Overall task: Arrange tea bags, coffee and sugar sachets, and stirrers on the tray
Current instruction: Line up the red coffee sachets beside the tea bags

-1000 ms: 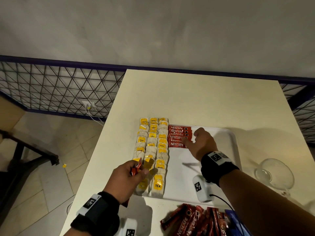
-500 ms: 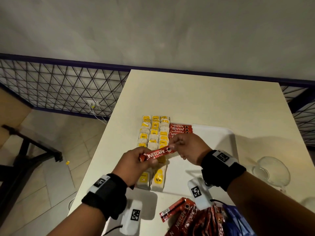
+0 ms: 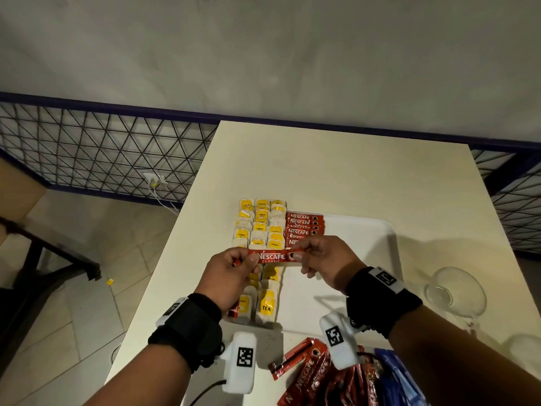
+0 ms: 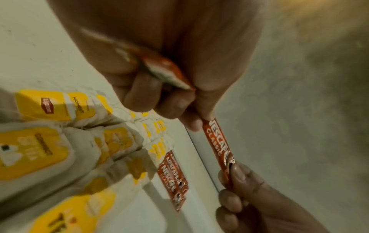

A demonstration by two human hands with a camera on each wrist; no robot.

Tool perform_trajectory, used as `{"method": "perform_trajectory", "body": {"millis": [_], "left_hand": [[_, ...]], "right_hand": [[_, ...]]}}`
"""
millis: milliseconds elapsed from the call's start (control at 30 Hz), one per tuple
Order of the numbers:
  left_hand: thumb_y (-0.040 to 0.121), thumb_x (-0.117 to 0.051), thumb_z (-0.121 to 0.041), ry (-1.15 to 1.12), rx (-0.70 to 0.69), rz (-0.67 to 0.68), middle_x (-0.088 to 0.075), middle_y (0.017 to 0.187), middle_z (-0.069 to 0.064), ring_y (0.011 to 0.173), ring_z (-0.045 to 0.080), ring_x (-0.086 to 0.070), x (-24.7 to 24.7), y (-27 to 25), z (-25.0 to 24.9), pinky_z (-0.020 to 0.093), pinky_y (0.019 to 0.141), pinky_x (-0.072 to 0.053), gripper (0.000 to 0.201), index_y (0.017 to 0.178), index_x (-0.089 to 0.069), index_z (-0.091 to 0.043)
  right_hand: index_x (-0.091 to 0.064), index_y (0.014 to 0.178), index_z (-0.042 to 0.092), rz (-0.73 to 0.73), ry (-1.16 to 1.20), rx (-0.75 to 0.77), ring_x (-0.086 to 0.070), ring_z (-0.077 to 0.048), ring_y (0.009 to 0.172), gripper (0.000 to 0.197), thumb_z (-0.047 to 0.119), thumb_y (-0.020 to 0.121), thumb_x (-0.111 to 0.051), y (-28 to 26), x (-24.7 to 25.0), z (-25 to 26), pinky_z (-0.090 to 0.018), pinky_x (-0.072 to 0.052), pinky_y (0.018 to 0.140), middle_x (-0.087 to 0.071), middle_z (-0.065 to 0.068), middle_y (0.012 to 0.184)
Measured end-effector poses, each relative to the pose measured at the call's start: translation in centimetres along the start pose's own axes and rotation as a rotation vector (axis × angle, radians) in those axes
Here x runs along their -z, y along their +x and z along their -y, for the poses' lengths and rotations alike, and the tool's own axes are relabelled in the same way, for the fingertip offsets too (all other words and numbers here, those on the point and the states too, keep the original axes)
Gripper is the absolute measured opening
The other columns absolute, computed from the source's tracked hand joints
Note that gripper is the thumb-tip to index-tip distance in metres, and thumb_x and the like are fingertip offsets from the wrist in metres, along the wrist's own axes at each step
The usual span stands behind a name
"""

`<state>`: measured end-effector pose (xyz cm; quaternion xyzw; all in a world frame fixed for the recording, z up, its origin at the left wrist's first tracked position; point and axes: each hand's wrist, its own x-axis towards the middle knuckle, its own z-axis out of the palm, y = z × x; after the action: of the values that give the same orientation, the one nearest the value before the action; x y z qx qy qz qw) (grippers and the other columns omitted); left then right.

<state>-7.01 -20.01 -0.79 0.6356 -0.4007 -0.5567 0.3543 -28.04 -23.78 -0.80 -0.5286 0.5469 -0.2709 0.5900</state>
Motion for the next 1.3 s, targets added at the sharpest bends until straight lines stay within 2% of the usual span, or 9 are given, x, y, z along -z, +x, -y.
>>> {"method": "perform_trajectory", "body": {"millis": [133,267,467,633,767,833,1133,1200,1300], "left_hand": [[0.091,-0.064,-0.027,0.396,-0.061,-0.103,-0.065,0.073,-0.011,0.068,0.006,-0.057,0.5,1.2,0.4,0.018,0.062,-0.042,0.014,0.078,-0.069,-0.023],[0.092,-0.061,-0.030,0.741,-0.001,-0.270,-0.067,0.089,0.002,0.089,0.022,-0.061,2.5,3.7,1.1,0.022,0.069,-0.037,0.014,0.094,-0.067,-0.017],[0.096,-0.053,-0.038,0.921,0.167,-0.204,-0.068,0.107,0.010,0.101,0.029,-0.060,3.4,6.1,2.4,0.026,0.075,-0.042,0.030,0.102,-0.067,-0.012],[0.097,-0.048,-0.031,0.968,0.173,-0.171,-0.068,0.108,0.010,0.100,0.029,-0.061,3.2,6.4,2.6,0.029,0.078,-0.046,0.029,0.106,-0.070,-0.013],[0.096,-0.050,-0.027,0.938,0.177,-0.177,-0.068,0.109,0.010,0.100,0.028,-0.061,3.0,6.3,2.5,0.026,0.075,-0.044,0.026,0.107,-0.069,-0.013],[0.096,-0.051,-0.027,0.924,0.181,-0.177,-0.068,0.108,0.010,0.100,0.028,-0.061,3.0,6.3,2.5,0.026,0.074,-0.043,0.025,0.107,-0.069,-0.013],[0.095,-0.056,-0.032,0.897,0.188,-0.199,-0.069,0.104,0.009,0.092,0.026,-0.059,3.0,6.3,2.7,0.025,0.073,-0.040,0.023,0.102,-0.069,-0.014],[0.095,-0.056,-0.032,0.902,0.189,-0.201,-0.069,0.104,0.009,0.097,0.027,-0.061,3.1,6.3,2.6,0.025,0.073,-0.041,0.023,0.103,-0.069,-0.015],[0.095,-0.055,-0.032,0.897,0.192,-0.199,-0.069,0.103,0.009,0.095,0.026,-0.061,3.1,6.3,2.6,0.026,0.072,-0.042,0.023,0.103,-0.069,-0.015]], "right_hand": [[-0.068,0.088,0.014,-0.135,-0.042,-0.078,-0.053,-0.016,0.054,0.012,0.003,0.089,-0.063,0.4,2.6,-1.8,-0.021,-0.046,0.052,-0.060,-0.006,0.059],[-0.071,0.095,0.012,-0.181,-0.169,-0.164,-0.062,-0.018,0.060,0.010,0.008,0.088,-0.065,1.1,5.1,-4.4,-0.029,-0.056,0.066,-0.068,-0.007,0.063],[-0.067,0.088,0.021,-0.199,-0.291,-0.236,-0.060,-0.013,0.052,0.004,0.019,0.087,-0.065,2.2,4.9,-5.6,-0.030,-0.055,0.065,-0.069,-0.002,0.060],[-0.065,0.084,0.025,-0.260,-0.338,-0.240,-0.058,-0.003,0.044,0.003,0.024,0.086,-0.067,3.0,4.0,-5.9,-0.017,-0.044,0.049,-0.066,0.005,0.063],[-0.063,0.080,0.029,-0.297,-0.392,-0.263,-0.064,-0.015,0.071,0.008,0.028,0.082,-0.071,3.7,3.9,-6.3,-0.029,-0.053,0.072,-0.066,0.006,0.071],[-0.062,0.079,0.029,-0.314,-0.386,-0.275,-0.064,-0.016,0.075,0.011,0.028,0.080,-0.073,3.9,3.9,-6.6,-0.030,-0.053,0.075,-0.067,0.005,0.074],[-0.063,0.084,0.022,-0.375,-0.394,-0.277,-0.056,-0.001,0.072,0.017,0.026,0.077,-0.077,4.5,3.3,-6.5,-0.015,-0.037,0.057,-0.065,0.010,0.081],[-0.062,0.084,0.021,-0.370,-0.400,-0.280,-0.057,-0.003,0.072,0.017,0.027,0.077,-0.077,4.7,3.3,-6.5,-0.017,-0.041,0.059,-0.066,0.009,0.082],[-0.062,0.080,0.022,-0.382,-0.343,-0.285,-0.063,-0.015,0.072,0.018,0.026,0.075,-0.079,5.0,3.2,-6.7,-0.033,-0.056,0.070,-0.068,0.004,0.082]]}}
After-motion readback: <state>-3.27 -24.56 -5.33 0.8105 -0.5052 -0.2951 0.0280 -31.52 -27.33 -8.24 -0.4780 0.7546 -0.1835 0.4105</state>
